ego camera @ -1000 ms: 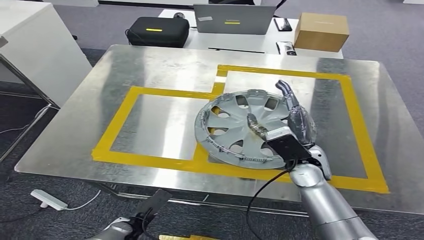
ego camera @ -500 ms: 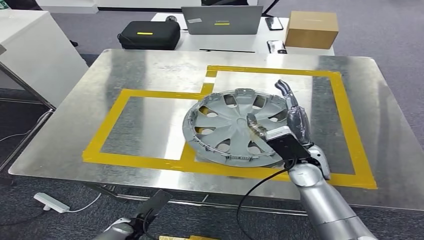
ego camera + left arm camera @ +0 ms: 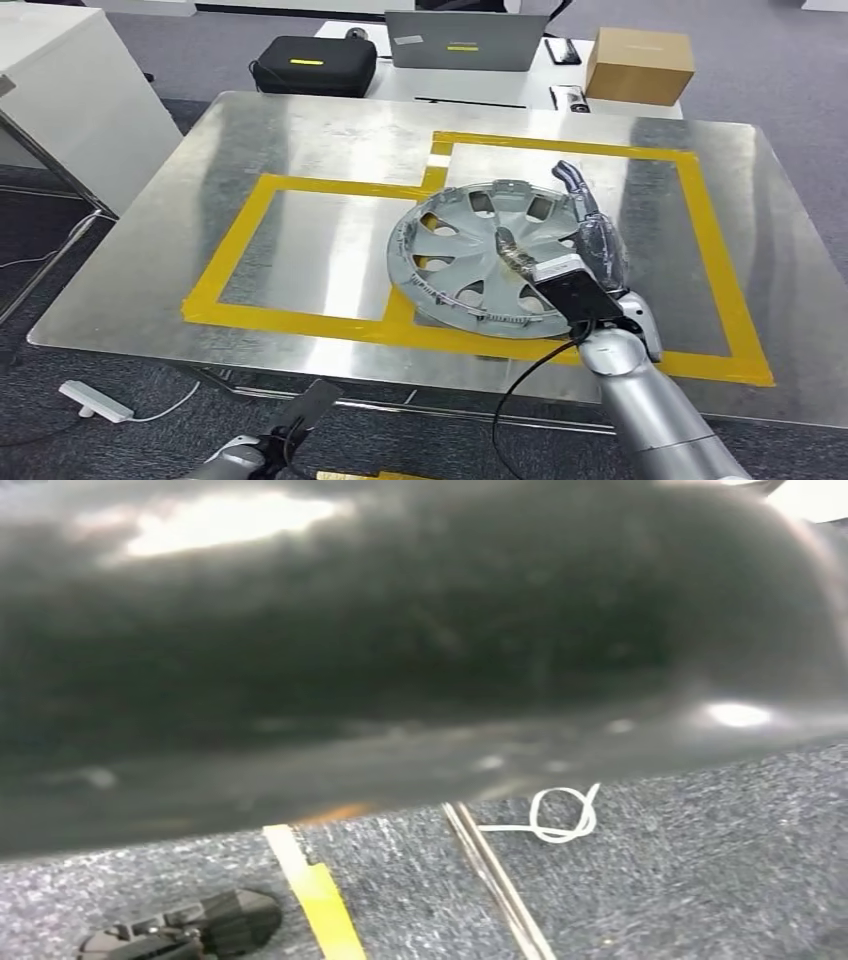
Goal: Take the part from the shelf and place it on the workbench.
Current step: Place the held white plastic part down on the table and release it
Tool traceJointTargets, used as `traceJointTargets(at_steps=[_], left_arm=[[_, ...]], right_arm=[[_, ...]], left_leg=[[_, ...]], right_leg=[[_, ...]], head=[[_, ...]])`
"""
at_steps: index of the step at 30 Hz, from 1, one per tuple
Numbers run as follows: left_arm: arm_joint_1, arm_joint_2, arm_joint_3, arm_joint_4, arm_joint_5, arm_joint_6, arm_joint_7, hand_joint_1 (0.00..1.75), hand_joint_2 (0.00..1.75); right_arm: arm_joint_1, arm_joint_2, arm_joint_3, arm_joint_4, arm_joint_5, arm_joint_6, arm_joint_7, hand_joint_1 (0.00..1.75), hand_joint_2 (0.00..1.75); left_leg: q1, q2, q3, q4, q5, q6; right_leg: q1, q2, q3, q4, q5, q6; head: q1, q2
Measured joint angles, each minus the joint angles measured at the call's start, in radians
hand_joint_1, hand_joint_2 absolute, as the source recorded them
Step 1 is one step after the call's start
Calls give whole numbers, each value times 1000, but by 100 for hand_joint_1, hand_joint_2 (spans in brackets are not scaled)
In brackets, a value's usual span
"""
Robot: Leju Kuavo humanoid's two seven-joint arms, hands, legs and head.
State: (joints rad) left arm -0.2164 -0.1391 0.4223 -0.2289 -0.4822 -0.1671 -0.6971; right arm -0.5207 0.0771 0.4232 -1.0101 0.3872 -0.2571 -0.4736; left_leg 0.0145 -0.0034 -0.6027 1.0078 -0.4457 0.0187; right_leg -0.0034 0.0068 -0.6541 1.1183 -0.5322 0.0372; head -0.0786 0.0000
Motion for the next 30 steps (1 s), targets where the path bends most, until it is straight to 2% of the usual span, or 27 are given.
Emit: traceJointTargets(at_steps=[2, 3, 4, 5, 6, 7, 8, 9, 12, 14, 15, 17, 18, 19, 20, 22, 23, 24, 27, 29, 30], left_arm=[[1, 0, 0, 0, 0, 0, 0, 0, 0], [1, 0, 0, 0, 0, 0, 0, 0, 0], [2, 0, 0, 0, 0, 0, 0, 0, 0], [2, 0, 0, 0, 0, 0, 0, 0, 0], [2, -1, 0, 0, 0, 0, 0, 0, 0], [1, -1, 0, 0, 0, 0, 0, 0, 0], [1, -1, 0, 0, 0, 0, 0, 0, 0], [1, -1, 0, 0, 0, 0, 0, 0, 0], [1, -1, 0, 0, 0, 0, 0, 0, 0], [0, -1, 0, 0, 0, 0, 0, 0, 0], [0, 0, 0, 0, 0, 0, 0, 0, 0], [2, 0, 0, 0, 0, 0, 0, 0, 0], [3, 0, 0, 0, 0, 0, 0, 0, 0], [4, 0, 0, 0, 0, 0, 0, 0, 0], [4, 0, 0, 0, 0, 0, 0, 0, 0], [2, 0, 0, 0, 0, 0, 0, 0, 0], [1, 1, 0, 0, 0, 0, 0, 0, 0], [1, 1, 0, 0, 0, 0, 0, 0, 0], [2, 1, 0, 0, 0, 0, 0, 0, 0], [1, 0, 0, 0, 0, 0, 0, 0, 0], [0, 0, 0, 0, 0, 0, 0, 0, 0]], right_arm=[[3, 0, 0, 0, 0, 0, 0, 0, 175], [5, 0, 0, 0, 0, 0, 0, 0, 175], [7, 0, 0, 0, 0, 0, 0, 0, 175], [7, 0, 0, 0, 0, 0, 0, 0, 175], [6, 0, 0, 0, 0, 0, 0, 0, 175], [4, 0, 0, 0, 0, 0, 0, 0, 175], [3, 0, 0, 0, 0, 0, 0, 0, 175], [2, 0, -1, 0, 0, 0, 0, 0, 175], [2, 0, -1, 0, 0, 0, 0, 0, 175], [0, 0, -1, -2, 0, 0, 0, 0, 175], [0, 1, -1, -2, 0, 0, 0, 0, 175], [2, 1, -1, -2, 0, 0, 0, 0, 175], [4, 1, -1, -2, 0, 0, 0, 0, 175], [5, 1, -1, -2, 0, 0, 0, 0, 175], [5, 1, -1, -2, 0, 0, 0, 0, 175], [5, 1, -1, -2, 0, 0, 0, 0, 175], [4, 1, -1, -2, 0, 0, 0, 0, 175], [4, 1, -1, -2, 0, 0, 0, 0, 175], [4, 1, -1, -3, 0, 1, 0, 0, 175], [2, 1, -2, -3, 0, 0, 0, 0, 175], [1, 1, -2, -3, 0, 0, 0, 0, 175]], left_leg=[[-1, 1, -1, 1, 0, 2], [-1, 0, -1, 1, -1, 3], [-2, 0, 0, 1, -1, 2], [-2, -1, 1, 2, -1, 2], [-2, -1, 3, 2, -2, 1], [-4, -2, 3, 2, -3, -1], [-6, -2, 3, 3, -4, -4], [-7, -2, 1, 4, -3, -8], [-7, -1, -1, 6, -4, -24], [-5, -1, -17, 44, -35, -35], [-4, 0, -39, 96, -66, -40], [-2, 0, -102, 235, -128, -46], [-2, 0, -124, 282, -140, -48], [-2, 0, -129, 293, -131, -47], [-2, 0, -114, 261, -103, -46], [-3, 0, -50, 126, -32, -39], [-4, 0, -21, 64, -11, -35], [-5, 0, -4, 25, -3, -32], [-5, -1, 1, 4, -5, -18], [-3, -1, 3, -1, -1, -5], [-1, 0, 4, -3, 0, 0]], right_leg=[[-1, 0, -64, 136, -54, 4], [-1, -1, -83, 172, -60, 5], [-1, -1, -82, 168, -46, 4], [-1, -1, -61, 122, -15, 1], [0, -1, -26, 50, 23, -2], [1, -1, 12, -19, 49, -6], [2, -1, 41, -74, 65, -9], [4, -1, 57, -103, 68, -12], [3, 2, 62, -115, 68, -25], [-1, 1, 64, -120, 71, -36], [-2, 0, 65, -121, 72, -39], [-2, -1, 65, -121, 72, -43], [-1, -1, 65, -120, 71, -43], [-1, -1, 65, -120, 71, -43], [-1, 0, 66, -120, 71, -43], [1, 1, 69, -118, 69, -40], [3, 2, 68, -117, 67, -37], [5, 3, 66, -116, 67, -33], [5, 2, 59, -116, 67, -18], [3, 0, 41, -82, 42, -6], [2, 0, 17, -35, 15, -1]], head=[[1, 0], [1, 0], [1, 0], [1, 0], [1, 0], [1, 0], [1, 0], [0, 0], [-1, 0], [-4, 0], [-5, 0], [-6, 0], [-6, 0], [-6, 0], [-6, 0], [-6, 0], [-6, 0], [-5, 0], [-5, 0], [-2, 0], [0, 0]])
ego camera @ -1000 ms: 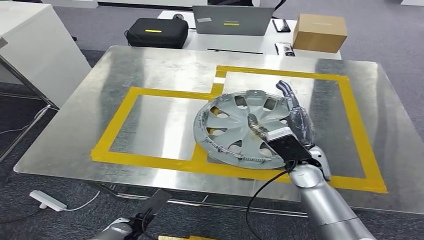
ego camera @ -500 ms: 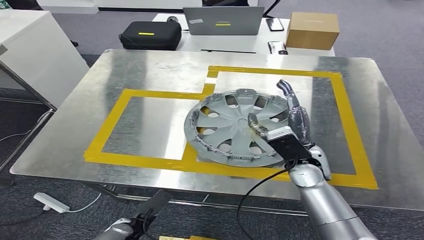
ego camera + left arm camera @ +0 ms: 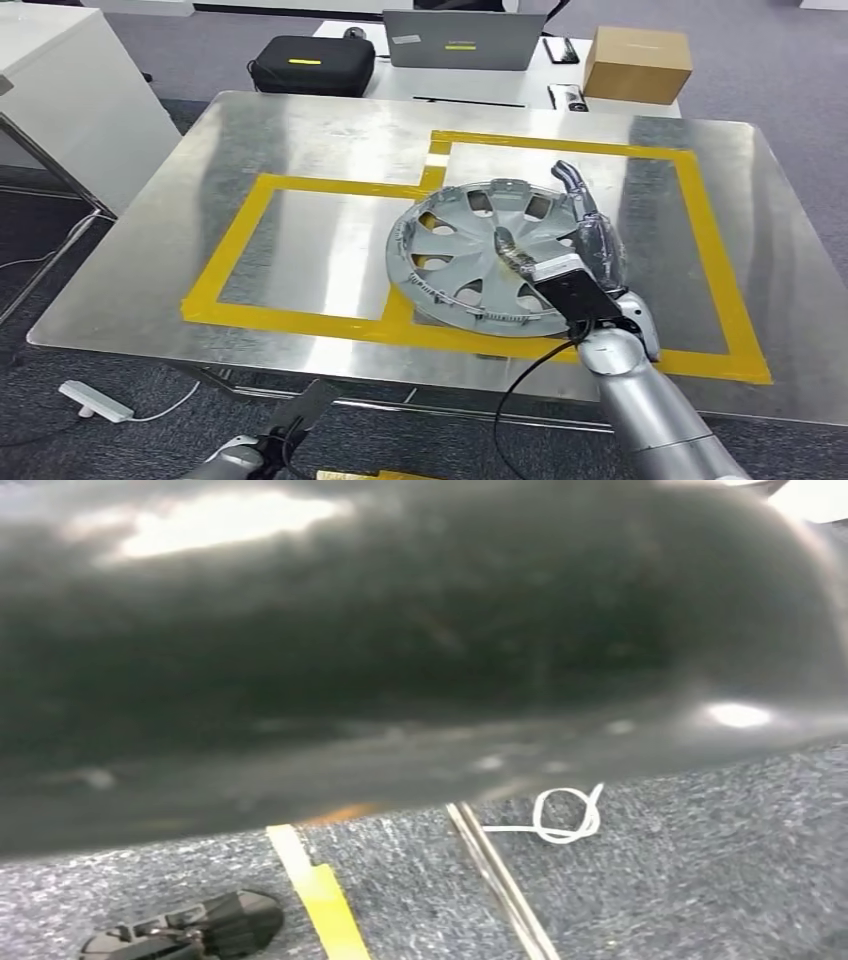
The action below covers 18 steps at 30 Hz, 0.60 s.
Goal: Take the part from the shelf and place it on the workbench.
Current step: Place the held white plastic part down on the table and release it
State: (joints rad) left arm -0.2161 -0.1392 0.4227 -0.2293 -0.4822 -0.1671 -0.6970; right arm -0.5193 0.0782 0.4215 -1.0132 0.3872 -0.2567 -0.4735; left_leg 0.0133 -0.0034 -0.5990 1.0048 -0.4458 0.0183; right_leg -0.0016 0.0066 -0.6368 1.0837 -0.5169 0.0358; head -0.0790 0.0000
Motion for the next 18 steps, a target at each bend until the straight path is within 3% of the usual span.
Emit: traceJointTargets(at_steps=[2, 3, 4, 5, 6, 8, 10, 12, 14, 15, 18], left_arm=[[0, 0, 0, 0, 0, 0, 0, 0, 0], [1, 0, 0, 0, 0, 0, 0, 0, 0], [1, 0, 0, 0, 0, 0, 0, 0, 0], [1, 0, 0, 0, 0, 0, 0, 0, 0], [1, 0, 0, 0, 0, 0, 0, 0, 0], [1, -1, 0, 0, 0, 0, 0, 0, 0], [1, -1, 0, 0, 0, 0, 0, 0, 0], [1, -1, 0, 0, 0, 0, 0, 0, 0], [0, 0, 0, 0, 0, 0, 0, 0, 0], [0, 0, 0, 0, 0, 0, 0, 0, 0], [2, 0, 0, 0, 0, 0, 0, 0, 0]], right_arm=[[2, 0, 0, 0, 0, 0, 0, 0, 175], [4, 0, 0, 0, 0, 0, 0, 0, 175], [6, 0, 0, 0, 0, 0, 0, 0, 175], [7, 0, -1, 0, 0, 0, 0, 0, 175], [7, 0, -1, 0, 0, 0, 0, 0, 175], [5, 0, -1, 0, 0, 0, 0, 0, 175], [3, 0, -2, 0, 0, 0, 0, 0, 175], [3, 0, -4, 0, 0, 0, 0, 0, 175], [2, 1, -5, -1, 0, 0, 0, 0, 175], [1, 1, -5, -1, 0, 0, 0, 0, 175], [3, 2, -5, -2, 0, 0, 0, 0, 175]], left_leg=[[-1, 1, 0, 0, -1, 4], [-1, 1, -1, 0, -1, 4], [-1, 1, 0, 1, -1, 4], [-1, 0, 1, 1, -1, 4], [-1, -1, 3, 1, -2, 4], [-3, -2, 5, 2, -5, -1], [-6, -2, 2, 4, -5, -9], [-7, -2, -1, 5, -4, -19], [-6, -1, -9, 24, -22, -30], [-5, 0, -23, 59, -46, -35], [-1, 0, -110, 249, -133, -45]], right_leg=[[-1, -1, -66, 140, -62, 7], [-2, -1, -94, 197, -79, 9], [-2, -1, -108, 221, -78, 9], [-2, -1, -100, 202, -57, 8], [-2, -1, -75, 148, -23, 6], [-1, -2, 0, -1, 39, 0], [2, -2, 40, -76, 55, -8], [2, 1, 42, -80, 54, -18], [-1, 1, 44, -84, 58, -30], [-4, 0, 45, -87, 60, -36], [-3, -1, 45, -87, 59, -42]], head=[[3, 0], [3, 0], [3, 0], [3, 0], [3, 0], [3, 0], [1, 0], [0, 0], [-2, 0], [-4, 0], [-6, 0]])
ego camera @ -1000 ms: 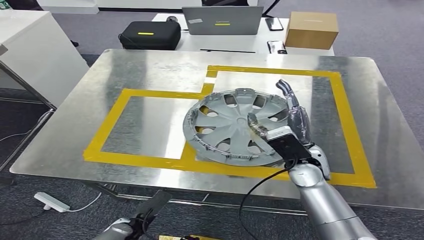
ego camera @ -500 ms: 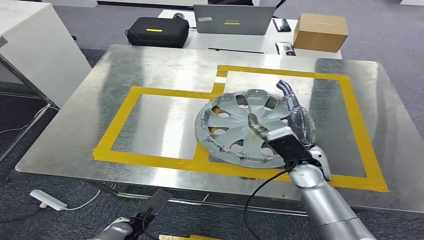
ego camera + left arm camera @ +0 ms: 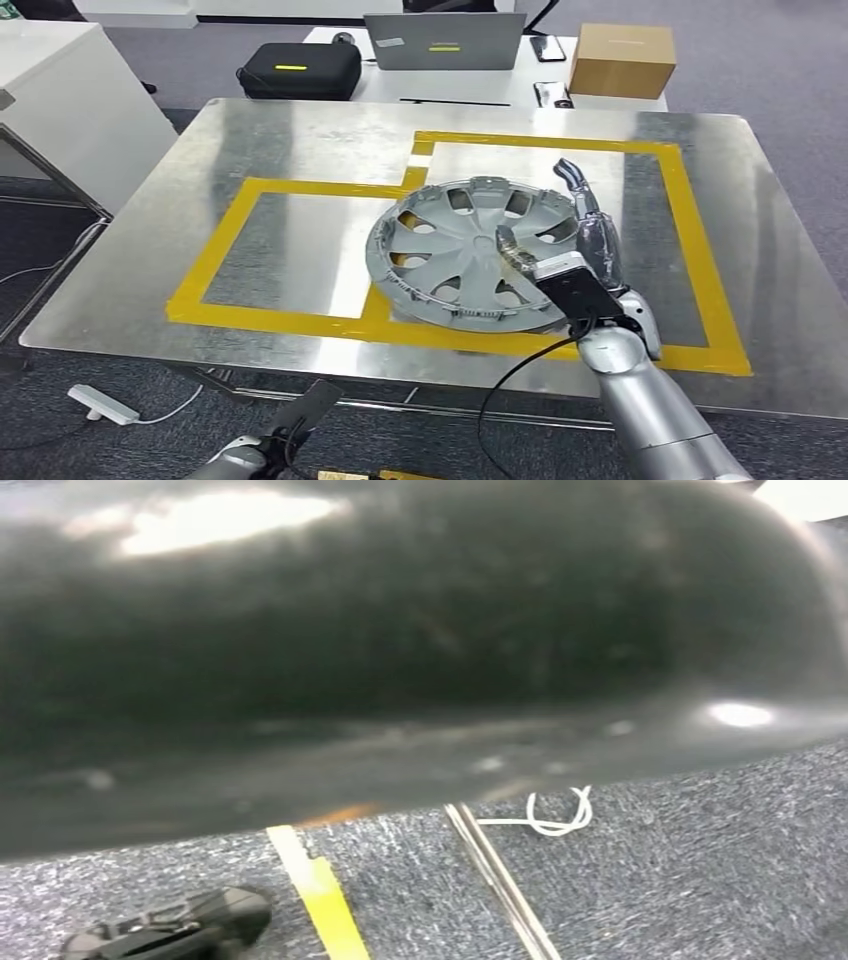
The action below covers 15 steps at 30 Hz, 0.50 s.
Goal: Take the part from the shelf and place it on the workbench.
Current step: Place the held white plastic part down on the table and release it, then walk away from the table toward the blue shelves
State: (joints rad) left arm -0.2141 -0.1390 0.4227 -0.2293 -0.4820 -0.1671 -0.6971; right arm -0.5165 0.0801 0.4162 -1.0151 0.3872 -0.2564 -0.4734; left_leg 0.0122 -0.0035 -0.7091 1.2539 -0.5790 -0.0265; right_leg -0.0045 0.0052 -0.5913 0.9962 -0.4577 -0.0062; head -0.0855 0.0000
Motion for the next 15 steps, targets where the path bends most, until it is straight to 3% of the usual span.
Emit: traceJointTargets(at_steps=[1, 2, 4, 6, 7, 11, 13, 15], left_arm=[[1, 0, 0, 0, 0, 0, 0, 0, 0], [2, 0, 0, 0, 0, 0, 0, 0, 0], [1, 1, 0, 0, 0, 0, 0, 0, 0], [-1, 1, 0, 0, 0, 0, 0, 0, 0], [-1, 1, 0, 0, 0, 0, 0, 0, 0], [-1, 1, 0, 0, 0, 0, 0, 0, 0], [-2, 0, 0, 0, 0, 0, 0, 0, 0], [-2, -1, 0, 0, 0, -11, 0, 0, 0]], right_arm=[[2, 0, 0, 0, 0, 0, 0, 0, 175], [3, 0, 0, 0, 0, 0, 0, 0, 175], [3, 0, 0, 0, 0, 0, 0, 0, 175], [2, 1, 0, 0, 0, 0, 0, 0, 175], [1, 1, 0, 0, 0, 0, 0, 0, 175], [0, 1, 0, -1, 0, 0, 0, 0, 175], [-1, 1, -1, -1, 0, -1, 0, 0, 87], [5, 1, -3, -4, 0, -25, -17, 0, 0]], left_leg=[[0, 0, -17, 36, -5, -1], [0, 0, -16, 32, 11, 0], [0, 0, 37, -80, 82, 5], [-3, 0, 95, -201, 126, 12], [-4, 0, 109, -232, 130, 15], [-4, 0, 113, -249, 131, 37], [0, 1, 114, -253, 134, 47], [0, 2, 114, -253, 134, 51]], right_leg=[[1, 0, 0, 0, 0, 0], [1, 1, 0, 1, 0, 0], [2, 2, 3, 2, -2, 1], [5, 3, 2, 4, -3, 7], [7, 3, 1, 5, -4, 11], [5, 2, -12, 18, -16, 32], [3, 1, -56, 108, -68, 42], [1, 1, -122, 250, -130, 48]], head=[[0, 0], [0, 0], [0, 0], [0, 0], [1, 0], [3, 0], [6, 0], [7, 0]])
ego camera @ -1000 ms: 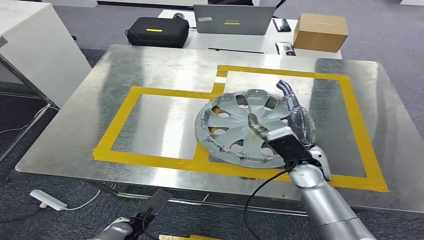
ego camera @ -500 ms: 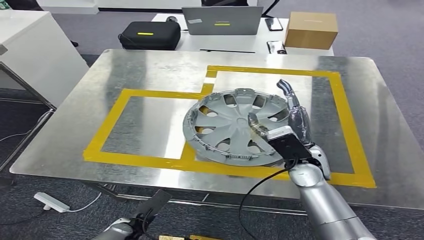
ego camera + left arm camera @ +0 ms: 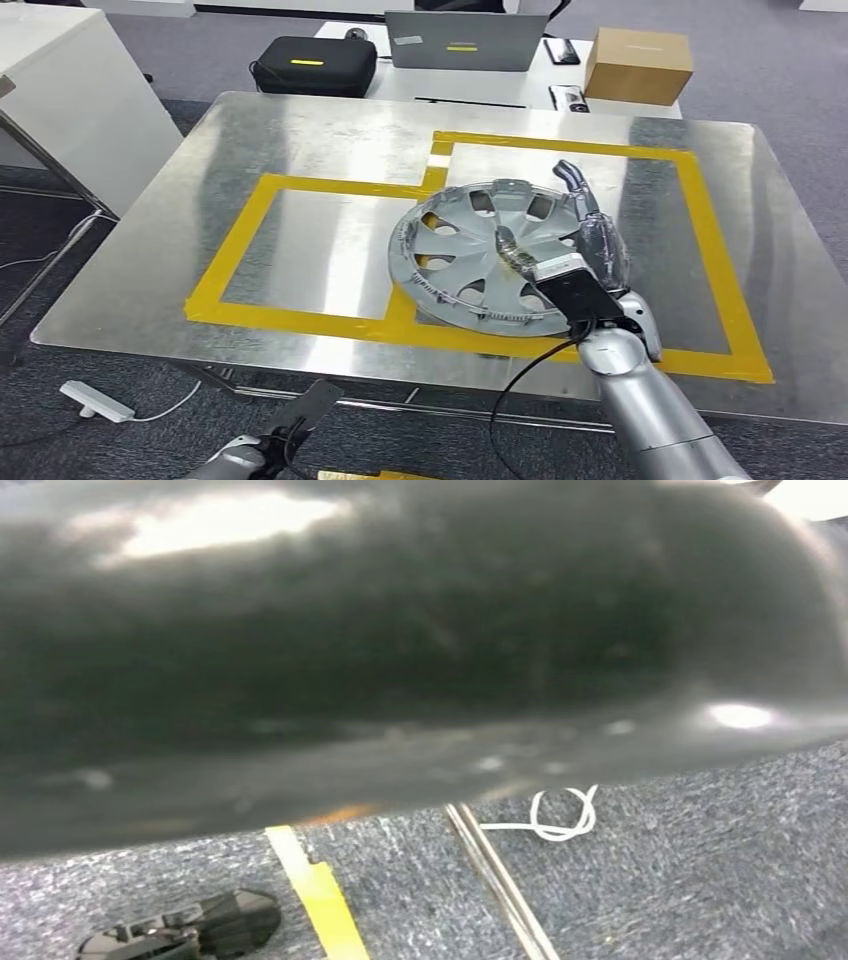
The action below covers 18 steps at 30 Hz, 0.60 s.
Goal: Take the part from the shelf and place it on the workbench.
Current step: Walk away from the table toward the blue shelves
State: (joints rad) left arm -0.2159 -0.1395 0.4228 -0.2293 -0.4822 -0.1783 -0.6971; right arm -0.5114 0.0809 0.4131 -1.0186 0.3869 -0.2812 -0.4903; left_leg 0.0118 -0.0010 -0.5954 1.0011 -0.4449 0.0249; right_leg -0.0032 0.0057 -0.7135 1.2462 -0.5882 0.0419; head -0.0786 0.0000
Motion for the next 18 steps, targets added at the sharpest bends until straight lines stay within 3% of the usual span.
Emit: traceJointTargets(at_steps=[1, 2, 3, 5, 7, 11, 13, 15, 16, 17, 18], left_arm=[[1, -1, 0, 0, 0, -9, 0, 0, 0], [1, -2, 0, 0, 0, -19, 0, 0, 0], [2, -4, 0, 0, 0, -25, 0, 0, 0], [2, -9, 0, 0, 0, -28, 1, 0, 0], [1, -12, 0, 0, 0, -29, 2, 0, 0], [0, -15, -1, 0, 0, -31, 6, 0, 0], [-1, -16, -1, 0, -1, -30, 6, 0, 0], [-1, -15, -2, 0, -3, -28, 5, 0, 0], [0, -15, -2, 0, -4, -27, 4, 0, 0], [0, -15, -3, 0, -5, -26, 3, 0, 0], [0, -15, -4, 0, -5, -27, 1, 0, 0]], right_arm=[[9, 0, -3, -8, 0, -26, -14, 0, 0], [21, -1, -7, -21, -1, -53, -28, 0, 0], [33, -2, -11, -40, -1, -74, -35, 0, 0], [48, -5, -15, -78, 0, -87, -34, 0, 0], [54, -7, -16, -105, 0, -88, -31, 0, 0], [68, -10, -19, -133, 1, -88, -27, 0, 0], [69, -10, -20, -140, 2, -86, -26, 0, 0], [71, -10, -20, -143, 4, -85, -25, 0, 0], [74, -10, -20, -143, 4, -85, -25, 0, 0], [76, -10, -20, -143, 5, -85, -24, 0, 0], [77, -10, -20, -144, 6, -85, -24, 0, 0]], left_leg=[[0, 0, 0, 0, 0, 1], [0, -1, 0, 1, 0, 1], [0, -2, 1, 1, 0, 0], [-1, -3, 4, 1, -1, -3], [-5, -3, 1, 4, -1, -11], [-6, -1, -9, 16, -9, -29], [-4, -1, -34, 83, -61, -39], [-2, -1, -84, 214, -132, -46], [-2, -1, -102, 267, -152, -47], [-2, -1, -106, 287, -153, -47], [-2, -1, -90, 267, -135, -45]], right_leg=[[0, 0, -21, 44, -11, 2], [0, 0, -24, 51, -3, 2], [0, 0, -6, 14, 24, 1], [1, 0, 66, -129, 94, -5], [3, 1, 118, -229, 125, -13], [1, 3, 123, -246, 130, -30], [-3, 1, 120, -249, 135, -41], [-2, -1, 114, -249, 138, -47], [-1, -1, 110, -249, 140, -48], [0, -1, 107, -249, 142, -48], [0, -1, 105, -248, 144, -47]], head=[[0, 0], [0, 0], [0, 0], [0, 0], [-1, 0], [-2, 0], [-6, 0], [-8, 0], [-7, 0], [-7, 0], [-8, 0]])
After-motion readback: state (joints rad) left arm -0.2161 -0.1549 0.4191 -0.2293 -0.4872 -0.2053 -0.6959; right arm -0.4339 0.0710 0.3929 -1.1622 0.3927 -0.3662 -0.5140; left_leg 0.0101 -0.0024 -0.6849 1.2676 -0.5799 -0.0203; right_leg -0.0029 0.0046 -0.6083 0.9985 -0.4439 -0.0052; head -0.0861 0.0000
